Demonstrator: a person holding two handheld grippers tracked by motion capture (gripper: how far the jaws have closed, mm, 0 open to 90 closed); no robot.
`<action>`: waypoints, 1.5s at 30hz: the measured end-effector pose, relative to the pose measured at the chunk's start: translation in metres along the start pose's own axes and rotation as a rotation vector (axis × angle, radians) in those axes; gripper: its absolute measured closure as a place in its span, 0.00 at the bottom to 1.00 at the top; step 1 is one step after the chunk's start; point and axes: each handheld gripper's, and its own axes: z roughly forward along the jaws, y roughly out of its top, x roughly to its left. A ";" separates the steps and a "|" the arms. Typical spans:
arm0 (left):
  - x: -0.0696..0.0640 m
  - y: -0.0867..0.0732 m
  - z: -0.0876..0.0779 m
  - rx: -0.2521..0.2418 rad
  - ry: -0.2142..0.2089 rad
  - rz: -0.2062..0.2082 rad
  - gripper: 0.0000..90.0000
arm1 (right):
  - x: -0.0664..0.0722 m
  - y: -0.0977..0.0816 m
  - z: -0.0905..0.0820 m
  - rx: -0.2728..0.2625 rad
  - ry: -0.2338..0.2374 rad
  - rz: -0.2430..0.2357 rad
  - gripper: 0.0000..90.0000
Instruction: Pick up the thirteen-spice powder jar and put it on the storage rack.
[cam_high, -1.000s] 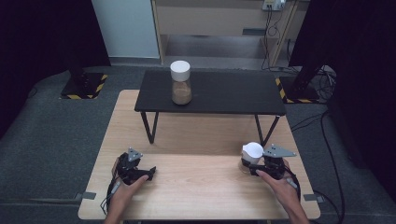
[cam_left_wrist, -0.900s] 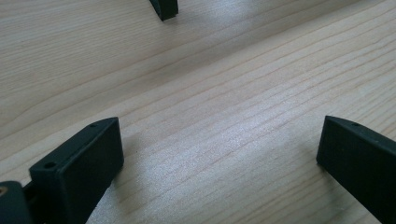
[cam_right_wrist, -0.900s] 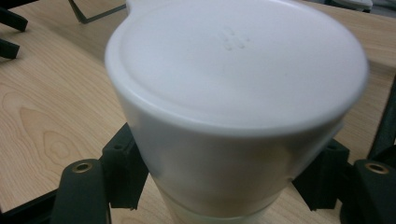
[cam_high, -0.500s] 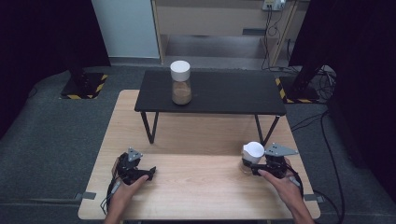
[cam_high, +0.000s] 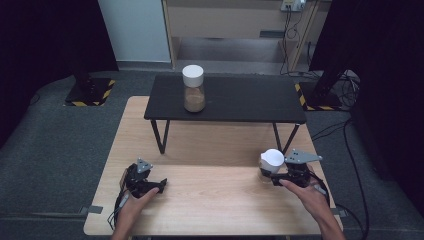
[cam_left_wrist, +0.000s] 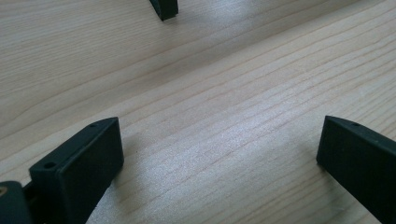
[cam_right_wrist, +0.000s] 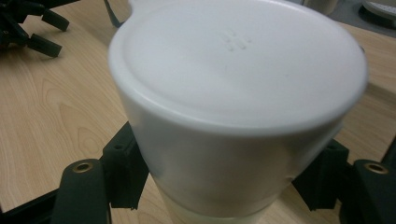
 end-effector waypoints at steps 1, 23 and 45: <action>0.000 0.000 0.000 0.000 0.000 0.000 0.00 | -0.001 0.002 -0.001 0.000 0.002 -0.003 0.35; 0.000 0.000 0.000 0.000 0.000 0.000 0.00 | -0.015 0.046 -0.023 -0.018 0.036 -0.017 0.35; 0.000 0.000 0.000 0.000 0.000 0.000 0.00 | -0.018 0.096 -0.041 -0.018 0.067 -0.036 0.35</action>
